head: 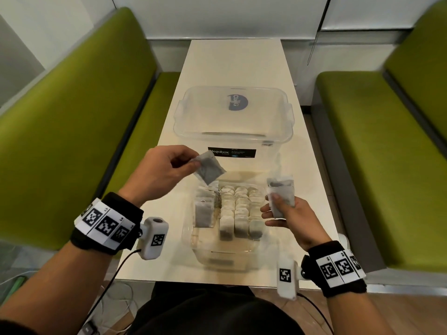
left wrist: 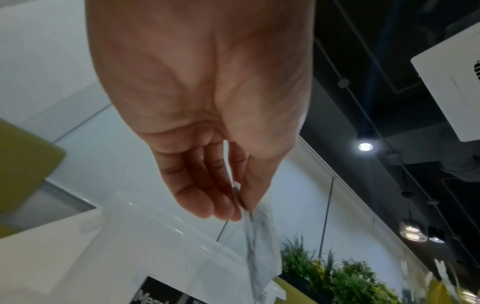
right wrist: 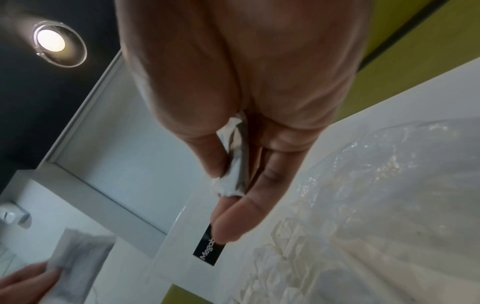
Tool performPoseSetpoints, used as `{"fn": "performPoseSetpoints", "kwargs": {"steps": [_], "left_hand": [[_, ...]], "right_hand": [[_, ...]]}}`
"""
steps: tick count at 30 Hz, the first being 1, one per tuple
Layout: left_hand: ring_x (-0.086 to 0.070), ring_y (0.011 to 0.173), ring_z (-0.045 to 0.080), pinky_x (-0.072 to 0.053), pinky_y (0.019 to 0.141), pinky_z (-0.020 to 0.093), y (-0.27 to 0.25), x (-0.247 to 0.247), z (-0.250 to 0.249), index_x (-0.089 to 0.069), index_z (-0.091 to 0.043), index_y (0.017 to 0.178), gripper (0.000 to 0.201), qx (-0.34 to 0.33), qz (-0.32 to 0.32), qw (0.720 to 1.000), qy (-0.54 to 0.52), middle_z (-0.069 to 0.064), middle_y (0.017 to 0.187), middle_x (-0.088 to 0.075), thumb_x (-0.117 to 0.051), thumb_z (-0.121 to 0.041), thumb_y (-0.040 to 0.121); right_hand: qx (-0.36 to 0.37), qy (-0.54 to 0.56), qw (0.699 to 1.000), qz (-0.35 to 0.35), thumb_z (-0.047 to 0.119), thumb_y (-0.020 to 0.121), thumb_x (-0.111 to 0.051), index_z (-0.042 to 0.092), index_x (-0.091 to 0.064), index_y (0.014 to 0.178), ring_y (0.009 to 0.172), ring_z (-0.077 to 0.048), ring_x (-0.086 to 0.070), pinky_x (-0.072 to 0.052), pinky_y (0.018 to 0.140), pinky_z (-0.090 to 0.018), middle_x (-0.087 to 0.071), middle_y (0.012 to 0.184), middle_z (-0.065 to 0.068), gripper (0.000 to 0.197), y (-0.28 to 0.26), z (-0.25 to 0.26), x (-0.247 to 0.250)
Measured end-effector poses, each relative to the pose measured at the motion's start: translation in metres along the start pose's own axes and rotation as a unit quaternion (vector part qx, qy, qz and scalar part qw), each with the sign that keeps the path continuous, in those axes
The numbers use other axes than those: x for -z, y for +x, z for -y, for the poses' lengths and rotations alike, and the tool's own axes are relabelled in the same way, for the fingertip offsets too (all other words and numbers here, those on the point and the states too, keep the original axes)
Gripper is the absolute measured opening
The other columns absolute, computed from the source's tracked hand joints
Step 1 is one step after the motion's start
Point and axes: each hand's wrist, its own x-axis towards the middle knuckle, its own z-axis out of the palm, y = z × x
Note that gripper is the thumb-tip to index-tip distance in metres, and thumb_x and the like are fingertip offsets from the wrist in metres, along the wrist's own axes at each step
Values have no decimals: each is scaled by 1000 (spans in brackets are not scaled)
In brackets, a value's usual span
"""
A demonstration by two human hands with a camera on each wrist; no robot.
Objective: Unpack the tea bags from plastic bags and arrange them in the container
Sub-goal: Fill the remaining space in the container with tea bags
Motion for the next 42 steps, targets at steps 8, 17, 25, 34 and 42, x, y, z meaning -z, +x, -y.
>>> {"fn": "performPoseSetpoints", "kwargs": {"steps": [8, 17, 25, 34, 42], "left_hand": [[-64, 77, 4, -48, 64, 19, -1, -21, 37, -74, -25, 94, 14, 27, 98, 979, 176, -14, 83, -71, -70, -38, 94], [-62, 80, 8, -46, 72, 24, 3, -62, 68, -73, -25, 100, 15, 14, 261, 925, 277, -8, 96, -75, -67, -37, 95], [-67, 93, 20, -45, 73, 27, 5, -80, 79, -71, -25, 104, 13, -10, 244, 905, 348, -4, 104, -74, -63, -31, 96], [-65, 97, 22, -45, 72, 30, 9, -86, 86, -71, -24, 109, 19, -25, 207, 904, 374, -2, 109, -72, -58, -23, 96], [-63, 102, 20, -46, 77, 30, 8, -84, 89, -68, -26, 116, 20, -39, 194, 913, 356, -5, 112, -71, -62, -29, 97]], "right_hand": [[-8, 73, 997, -20, 22, 108, -38, 1, -68, 115, 81, -31, -73, -62, 65, -35, -76, 94, -24, 37, -6, 14, 8], [2, 64, 998, 1, 18, 107, -39, -2, -65, 120, 89, -32, -73, -63, 73, -38, -77, 104, -22, 36, -8, 22, 3], [2, 51, 999, 2, 19, 107, -40, -3, -65, 120, 90, -33, -73, -62, 74, -41, -77, 104, -22, 35, -8, 22, 0], [0, 41, 999, 4, 18, 107, -40, -3, -67, 115, 89, -32, -73, -62, 75, -43, -77, 103, -21, 35, -8, 21, -3], [2, 38, 999, 5, 19, 107, -40, -2, -66, 116, 89, -32, -74, -62, 76, -43, -77, 103, -20, 35, -7, 20, -4]]}}
